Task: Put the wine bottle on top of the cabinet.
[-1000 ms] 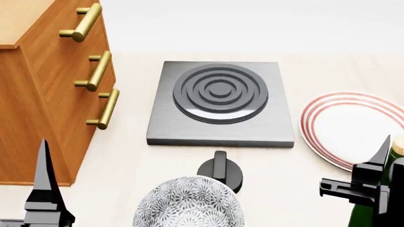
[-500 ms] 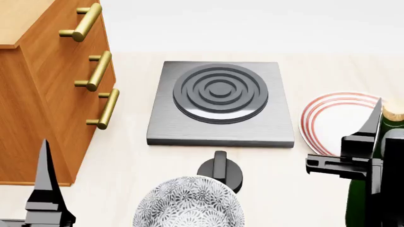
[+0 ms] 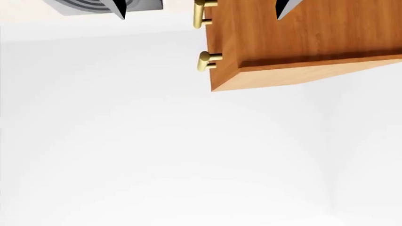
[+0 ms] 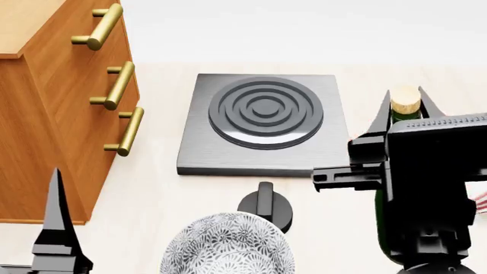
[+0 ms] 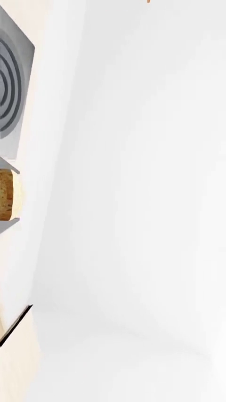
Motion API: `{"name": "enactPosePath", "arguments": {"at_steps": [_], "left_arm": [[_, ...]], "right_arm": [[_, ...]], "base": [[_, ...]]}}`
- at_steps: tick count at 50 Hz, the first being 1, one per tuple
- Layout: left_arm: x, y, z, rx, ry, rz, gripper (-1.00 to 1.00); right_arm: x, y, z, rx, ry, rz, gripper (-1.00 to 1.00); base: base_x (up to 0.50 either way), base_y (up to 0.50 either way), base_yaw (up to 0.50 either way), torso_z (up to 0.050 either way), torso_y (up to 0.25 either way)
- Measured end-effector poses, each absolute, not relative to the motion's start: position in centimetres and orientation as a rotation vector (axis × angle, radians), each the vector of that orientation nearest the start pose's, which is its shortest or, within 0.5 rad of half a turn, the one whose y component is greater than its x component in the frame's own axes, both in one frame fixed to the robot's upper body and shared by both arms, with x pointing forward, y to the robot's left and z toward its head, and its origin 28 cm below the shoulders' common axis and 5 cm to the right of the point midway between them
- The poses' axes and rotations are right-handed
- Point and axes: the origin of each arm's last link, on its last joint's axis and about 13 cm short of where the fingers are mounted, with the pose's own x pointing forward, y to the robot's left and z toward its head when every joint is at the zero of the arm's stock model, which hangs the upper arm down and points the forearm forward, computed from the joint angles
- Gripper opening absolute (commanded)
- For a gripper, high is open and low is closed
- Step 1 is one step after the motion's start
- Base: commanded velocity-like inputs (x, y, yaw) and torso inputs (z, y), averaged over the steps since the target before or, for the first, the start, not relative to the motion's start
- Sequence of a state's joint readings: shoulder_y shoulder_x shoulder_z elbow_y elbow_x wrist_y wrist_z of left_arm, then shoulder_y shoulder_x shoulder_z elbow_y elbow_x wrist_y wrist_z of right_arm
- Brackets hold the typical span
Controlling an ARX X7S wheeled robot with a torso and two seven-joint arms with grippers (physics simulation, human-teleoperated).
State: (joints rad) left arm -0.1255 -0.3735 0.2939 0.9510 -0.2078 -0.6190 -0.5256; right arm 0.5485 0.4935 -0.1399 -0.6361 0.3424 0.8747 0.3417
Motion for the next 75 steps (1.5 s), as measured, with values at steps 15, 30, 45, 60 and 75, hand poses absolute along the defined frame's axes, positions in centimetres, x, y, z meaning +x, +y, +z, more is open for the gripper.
{"name": "enactPosePath", "arguments": {"at_steps": [15, 30, 45, 60, 75], "left_arm": [[16.9, 19.3, 16.8, 0.105, -0.378, 0.027, 1.00], [16.7, 18.9, 16.7, 0.115, -0.367, -0.010, 1.00], [16.5, 18.5, 16.7, 0.127, -0.350, -0.055, 1.00], [16.4, 17.9, 16.6, 0.114, -0.327, -0.114, 1.00], [15.9, 16.9, 16.3, 0.082, -0.288, -0.203, 1.00]], "right_arm": [[26.1, -13.2, 22.0, -0.254, -0.250, -0.010, -1.00], [26.0, -11.7, 22.1, -0.233, -0.263, 0.092, -1.00], [25.3, -10.1, 22.9, -0.240, -0.296, 0.186, -1.00], [25.4, -9.7, 23.1, -0.198, -0.303, 0.229, -1.00], [25.2, -9.7, 23.1, -0.098, -0.303, 0.257, -1.00]], "base": [[0.00, 0.00, 0.00, 0.000, 0.001], [0.00, 0.00, 0.00, 0.000, 0.001], [0.00, 0.00, 0.00, 0.000, 0.001], [0.00, 0.00, 0.00, 0.000, 0.001], [0.00, 0.00, 0.00, 0.000, 0.001]]}}
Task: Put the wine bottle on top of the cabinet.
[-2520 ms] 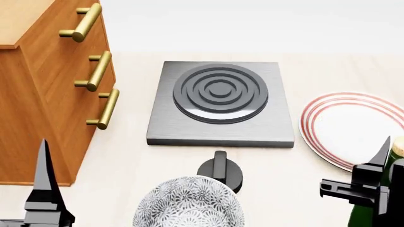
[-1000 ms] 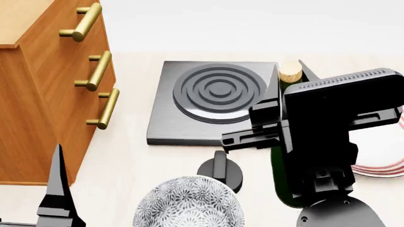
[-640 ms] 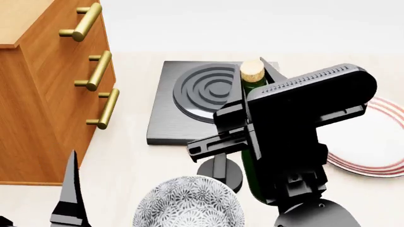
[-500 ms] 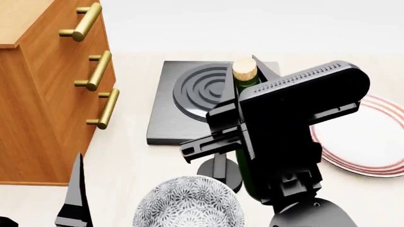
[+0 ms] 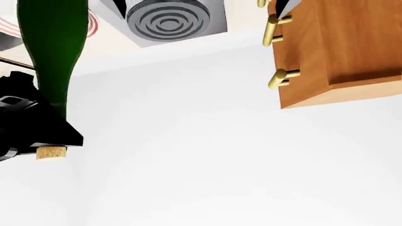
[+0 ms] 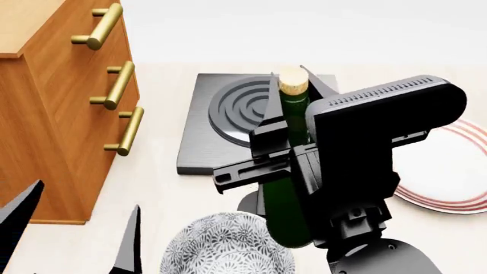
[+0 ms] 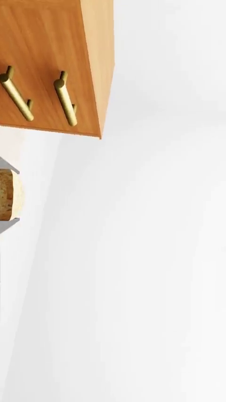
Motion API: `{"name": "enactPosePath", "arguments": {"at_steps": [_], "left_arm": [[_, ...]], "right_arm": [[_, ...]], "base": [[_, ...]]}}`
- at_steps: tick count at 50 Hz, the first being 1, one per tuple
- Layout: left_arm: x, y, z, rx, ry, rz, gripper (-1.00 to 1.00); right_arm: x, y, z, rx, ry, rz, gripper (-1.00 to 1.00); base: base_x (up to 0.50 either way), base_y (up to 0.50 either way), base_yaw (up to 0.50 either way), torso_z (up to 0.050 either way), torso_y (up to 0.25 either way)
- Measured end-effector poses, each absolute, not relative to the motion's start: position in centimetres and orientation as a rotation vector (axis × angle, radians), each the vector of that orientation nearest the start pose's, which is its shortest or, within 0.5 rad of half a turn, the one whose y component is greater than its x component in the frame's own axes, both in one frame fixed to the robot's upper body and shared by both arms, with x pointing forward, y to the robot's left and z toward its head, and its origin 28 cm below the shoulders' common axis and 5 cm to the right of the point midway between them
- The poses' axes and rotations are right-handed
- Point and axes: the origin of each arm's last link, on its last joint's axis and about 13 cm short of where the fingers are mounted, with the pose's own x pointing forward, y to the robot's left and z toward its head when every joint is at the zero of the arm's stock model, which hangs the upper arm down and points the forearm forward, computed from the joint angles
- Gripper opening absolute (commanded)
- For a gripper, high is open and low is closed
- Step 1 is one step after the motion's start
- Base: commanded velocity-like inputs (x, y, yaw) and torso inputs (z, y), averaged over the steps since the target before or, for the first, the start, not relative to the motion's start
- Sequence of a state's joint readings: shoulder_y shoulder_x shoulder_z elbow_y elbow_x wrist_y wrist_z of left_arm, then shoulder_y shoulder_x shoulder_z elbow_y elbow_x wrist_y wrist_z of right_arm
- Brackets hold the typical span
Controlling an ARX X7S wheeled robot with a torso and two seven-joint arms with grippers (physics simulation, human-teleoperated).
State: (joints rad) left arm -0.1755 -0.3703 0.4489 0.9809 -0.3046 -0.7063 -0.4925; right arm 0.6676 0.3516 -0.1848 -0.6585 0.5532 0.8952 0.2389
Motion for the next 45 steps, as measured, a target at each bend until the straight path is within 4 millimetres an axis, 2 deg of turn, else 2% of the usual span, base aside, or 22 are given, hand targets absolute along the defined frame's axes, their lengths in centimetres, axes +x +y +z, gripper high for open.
{"name": "enactPosePath", "arguments": {"at_steps": [9, 22, 45], "left_arm": [[15.8, 15.7, 15.8, 0.049, -0.233, -0.310, 1.00], [16.9, 14.6, 15.6, 0.052, -0.128, -0.433, 1.00], [19.4, 13.4, 14.8, 0.056, -0.004, -0.501, 1.00]], "right_arm": [[25.1, -9.7, 22.8, -0.067, -0.300, 0.268, -1.00], [25.1, -9.6, 22.5, -0.051, -0.295, 0.278, -1.00], [24.8, -9.1, 22.7, -0.057, -0.299, 0.301, -1.00]], "base": [[0.00, 0.00, 0.00, 0.000, 0.001], [0.00, 0.00, 0.00, 0.001, 0.000], [0.00, 0.00, 0.00, 0.000, 0.001]]}}
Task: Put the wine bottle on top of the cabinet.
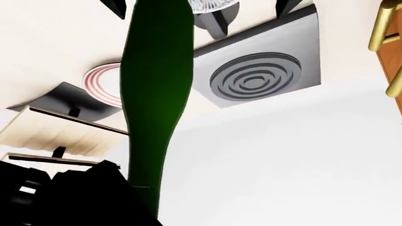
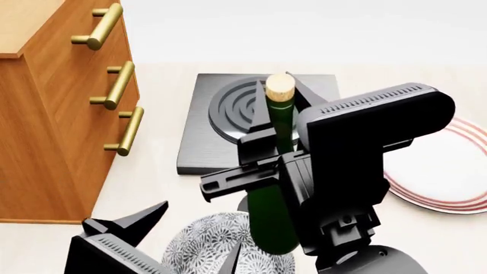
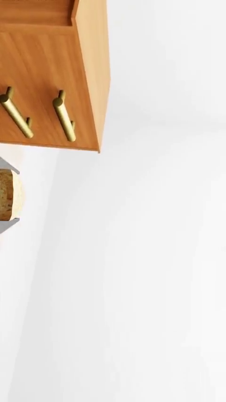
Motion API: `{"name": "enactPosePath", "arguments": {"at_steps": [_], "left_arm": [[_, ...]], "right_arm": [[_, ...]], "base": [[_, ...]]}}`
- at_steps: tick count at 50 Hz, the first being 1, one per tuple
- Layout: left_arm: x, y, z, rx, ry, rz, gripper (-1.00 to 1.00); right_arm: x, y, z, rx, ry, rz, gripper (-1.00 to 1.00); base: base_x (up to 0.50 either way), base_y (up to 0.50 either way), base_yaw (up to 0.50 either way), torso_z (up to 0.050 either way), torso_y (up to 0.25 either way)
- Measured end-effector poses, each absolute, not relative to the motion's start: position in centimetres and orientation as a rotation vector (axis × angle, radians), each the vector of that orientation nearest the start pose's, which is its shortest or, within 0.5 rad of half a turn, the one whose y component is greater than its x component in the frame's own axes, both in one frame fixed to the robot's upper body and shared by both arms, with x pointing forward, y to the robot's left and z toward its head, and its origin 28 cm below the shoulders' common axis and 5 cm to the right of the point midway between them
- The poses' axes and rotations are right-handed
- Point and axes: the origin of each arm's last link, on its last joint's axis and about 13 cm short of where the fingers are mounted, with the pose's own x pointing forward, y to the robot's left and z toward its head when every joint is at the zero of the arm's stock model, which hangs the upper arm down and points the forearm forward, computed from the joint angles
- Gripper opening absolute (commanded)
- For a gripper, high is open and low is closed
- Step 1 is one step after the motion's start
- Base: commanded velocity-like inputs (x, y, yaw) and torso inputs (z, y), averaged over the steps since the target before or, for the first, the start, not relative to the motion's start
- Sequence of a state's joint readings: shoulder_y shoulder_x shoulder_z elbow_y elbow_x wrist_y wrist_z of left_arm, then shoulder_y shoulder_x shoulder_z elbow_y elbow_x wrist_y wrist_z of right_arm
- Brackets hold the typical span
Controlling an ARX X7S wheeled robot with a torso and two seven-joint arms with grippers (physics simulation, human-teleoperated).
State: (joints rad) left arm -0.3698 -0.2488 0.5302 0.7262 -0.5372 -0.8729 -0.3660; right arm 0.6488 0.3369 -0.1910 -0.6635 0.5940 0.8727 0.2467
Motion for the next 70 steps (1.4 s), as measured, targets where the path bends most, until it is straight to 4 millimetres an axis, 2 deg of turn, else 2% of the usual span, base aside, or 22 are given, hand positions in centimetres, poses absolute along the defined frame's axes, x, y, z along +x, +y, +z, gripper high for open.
{"name": "enactPosePath", "arguments": {"at_steps": [12, 33, 52, 70], "left_arm": [[20.6, 12.6, 14.4, 0.041, 0.032, -0.520, 1.00], [21.6, 11.3, 14.4, 0.058, 0.039, -0.549, 1.00], [22.5, 9.7, 14.3, 0.068, 0.040, -0.572, 1.00], [23.3, 9.0, 13.6, 0.047, 0.022, -0.550, 1.00]], "right_arm": [[24.8, -9.1, 23.1, -0.059, -0.308, 0.301, -1.00], [24.7, -9.0, 23.5, -0.060, -0.317, 0.304, -1.00], [24.6, -8.9, 23.3, -0.062, -0.315, 0.314, -1.00], [24.4, -8.8, 23.1, -0.057, -0.317, 0.320, -1.00]], "base": [[0.00, 0.00, 0.00, 0.000, 0.001], [0.00, 0.00, 0.00, 0.000, 0.000], [0.00, 0.00, 0.00, 0.000, 0.001], [0.00, 0.00, 0.00, 0.000, 0.001]]}}
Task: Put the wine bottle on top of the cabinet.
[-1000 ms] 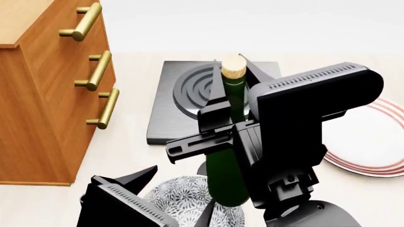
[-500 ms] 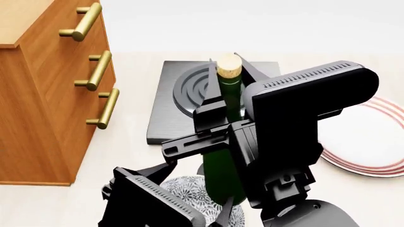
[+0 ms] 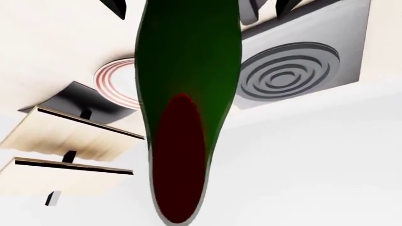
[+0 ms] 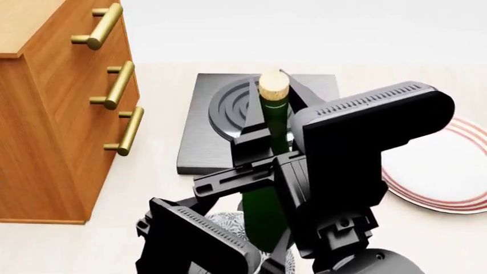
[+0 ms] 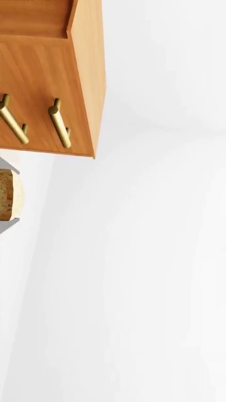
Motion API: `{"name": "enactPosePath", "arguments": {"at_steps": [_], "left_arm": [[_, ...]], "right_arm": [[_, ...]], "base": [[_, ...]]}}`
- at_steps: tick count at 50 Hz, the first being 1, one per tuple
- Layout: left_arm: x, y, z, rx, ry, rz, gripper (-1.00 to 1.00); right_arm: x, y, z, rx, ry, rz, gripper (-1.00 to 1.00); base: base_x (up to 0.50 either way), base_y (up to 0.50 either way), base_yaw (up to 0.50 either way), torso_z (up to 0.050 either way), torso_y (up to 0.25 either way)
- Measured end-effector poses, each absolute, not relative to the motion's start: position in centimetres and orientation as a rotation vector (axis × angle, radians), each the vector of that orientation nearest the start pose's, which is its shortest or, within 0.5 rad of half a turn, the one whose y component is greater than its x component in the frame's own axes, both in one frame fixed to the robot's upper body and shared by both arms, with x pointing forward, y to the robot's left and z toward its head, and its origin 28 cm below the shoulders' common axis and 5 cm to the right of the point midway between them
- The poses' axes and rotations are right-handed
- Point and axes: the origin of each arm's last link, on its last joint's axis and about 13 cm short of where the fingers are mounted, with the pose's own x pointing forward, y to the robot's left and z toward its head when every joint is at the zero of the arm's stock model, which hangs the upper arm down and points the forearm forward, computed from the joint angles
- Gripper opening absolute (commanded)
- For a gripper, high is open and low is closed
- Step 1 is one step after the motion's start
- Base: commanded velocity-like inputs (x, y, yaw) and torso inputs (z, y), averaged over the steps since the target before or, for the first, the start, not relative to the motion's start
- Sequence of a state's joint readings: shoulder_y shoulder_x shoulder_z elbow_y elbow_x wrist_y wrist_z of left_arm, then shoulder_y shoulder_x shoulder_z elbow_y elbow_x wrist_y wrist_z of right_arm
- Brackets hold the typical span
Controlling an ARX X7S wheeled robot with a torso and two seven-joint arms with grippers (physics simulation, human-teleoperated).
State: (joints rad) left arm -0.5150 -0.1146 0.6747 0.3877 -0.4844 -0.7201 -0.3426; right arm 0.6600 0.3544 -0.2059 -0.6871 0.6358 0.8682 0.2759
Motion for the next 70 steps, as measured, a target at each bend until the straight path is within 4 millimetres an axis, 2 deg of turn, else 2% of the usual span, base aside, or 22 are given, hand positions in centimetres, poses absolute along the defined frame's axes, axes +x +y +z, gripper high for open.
{"name": "enactPosePath", "arguments": {"at_steps": [41, 42, 63, 64, 70], "left_arm": [[25.0, 6.8, 10.7, -0.047, -0.040, -0.550, 1.00], [25.0, 6.8, 10.6, -0.047, -0.040, -0.549, -1.00], [25.2, 6.8, 10.1, -0.039, -0.033, -0.544, -1.00], [25.2, 6.8, 10.1, -0.038, -0.033, -0.544, -1.00], [25.2, 6.9, 9.9, -0.032, -0.026, -0.532, -1.00]], "right_arm": [[24.0, -8.8, 22.9, -0.035, -0.329, 0.331, -1.00], [24.0, -8.8, 22.9, -0.034, -0.329, 0.332, -1.00], [24.1, -8.9, 22.4, -0.017, -0.314, 0.325, -1.00], [24.1, -8.9, 22.4, -0.017, -0.313, 0.325, 1.00], [24.1, -8.9, 22.4, -0.022, -0.324, 0.319, 1.00]], "base": [[0.00, 0.00, 0.00, 0.000, 0.000], [0.00, 0.00, 0.00, 0.010, 0.000], [0.00, 0.00, 0.00, 0.000, 0.000], [0.00, 0.00, 0.00, 0.000, 0.010], [0.00, 0.00, 0.00, 0.000, 0.000]]}}
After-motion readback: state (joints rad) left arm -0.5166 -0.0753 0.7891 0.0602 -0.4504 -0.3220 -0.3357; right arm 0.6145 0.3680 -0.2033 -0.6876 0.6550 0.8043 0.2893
